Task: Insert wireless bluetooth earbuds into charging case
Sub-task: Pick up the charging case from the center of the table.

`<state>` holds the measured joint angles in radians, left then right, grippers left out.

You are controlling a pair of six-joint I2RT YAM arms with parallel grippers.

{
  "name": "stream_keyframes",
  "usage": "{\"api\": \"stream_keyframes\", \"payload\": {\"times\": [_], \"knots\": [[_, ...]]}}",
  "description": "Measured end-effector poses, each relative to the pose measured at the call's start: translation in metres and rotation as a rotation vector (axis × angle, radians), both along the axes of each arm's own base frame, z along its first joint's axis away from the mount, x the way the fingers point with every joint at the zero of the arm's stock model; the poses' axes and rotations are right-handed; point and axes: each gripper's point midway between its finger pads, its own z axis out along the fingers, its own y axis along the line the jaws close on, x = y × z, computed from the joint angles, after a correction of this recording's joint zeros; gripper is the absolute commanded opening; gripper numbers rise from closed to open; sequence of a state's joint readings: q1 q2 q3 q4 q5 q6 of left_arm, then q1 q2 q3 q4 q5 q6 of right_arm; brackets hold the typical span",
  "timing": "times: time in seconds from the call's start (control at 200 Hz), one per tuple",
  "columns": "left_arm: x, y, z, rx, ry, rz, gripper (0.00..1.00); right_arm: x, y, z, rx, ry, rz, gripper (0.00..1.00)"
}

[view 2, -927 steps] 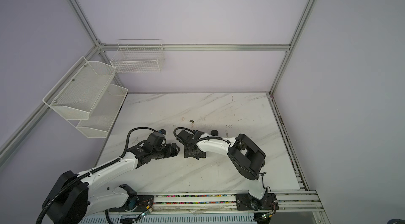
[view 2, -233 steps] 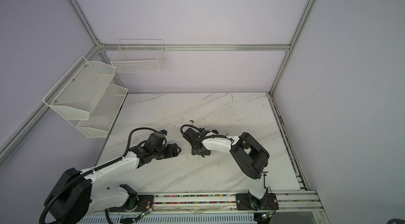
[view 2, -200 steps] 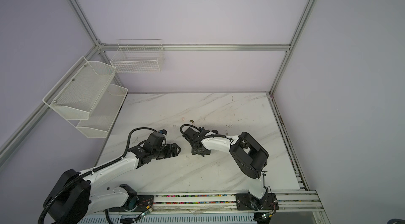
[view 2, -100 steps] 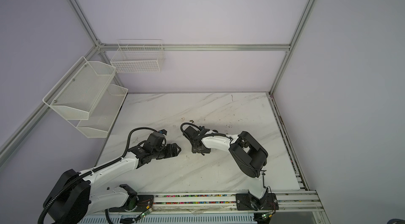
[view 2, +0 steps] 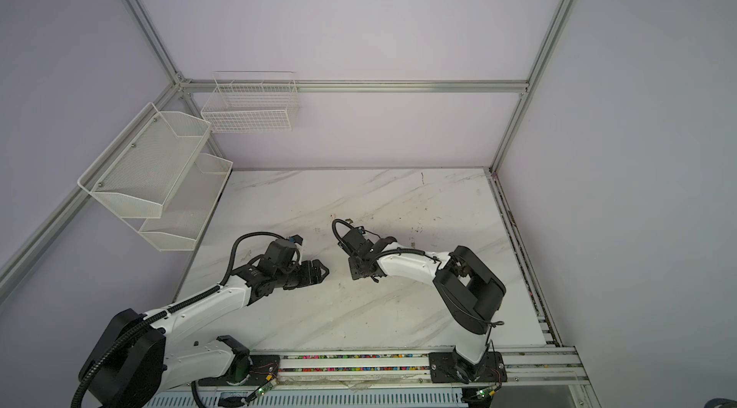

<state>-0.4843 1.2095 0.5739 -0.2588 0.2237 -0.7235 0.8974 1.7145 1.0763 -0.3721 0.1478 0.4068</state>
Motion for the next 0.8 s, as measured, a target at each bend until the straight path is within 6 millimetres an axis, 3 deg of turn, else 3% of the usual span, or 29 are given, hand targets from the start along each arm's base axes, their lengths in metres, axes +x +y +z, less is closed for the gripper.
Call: {"api": "stream_keyframes", "payload": {"times": [0.18,0.28,0.365,0.465,0.64,0.8], "knots": [[0.009,-0.004,0.012,-0.096,-0.01,0.001,0.8,0.001,0.001,0.027,0.079,-0.123,0.127,0.63],[0.011,-0.006,0.013,-0.12,-0.006,0.0,0.8,0.013,0.002,0.034,0.078,-0.092,0.064,0.65],[0.011,-0.007,0.013,-0.13,-0.002,-0.002,0.8,0.025,0.009,0.039,0.102,-0.031,-0.048,0.6],[0.012,-0.007,0.014,-0.135,-0.003,-0.005,0.8,0.02,0.015,0.028,0.119,0.078,-0.162,0.61],[0.012,-0.007,0.012,-0.135,0.004,-0.005,0.8,-0.006,0.008,-0.001,0.073,0.22,-0.264,0.66],[0.012,-0.007,0.012,-0.132,0.001,-0.01,0.81,-0.007,0.01,-0.013,0.054,0.261,-0.304,0.67]]}}
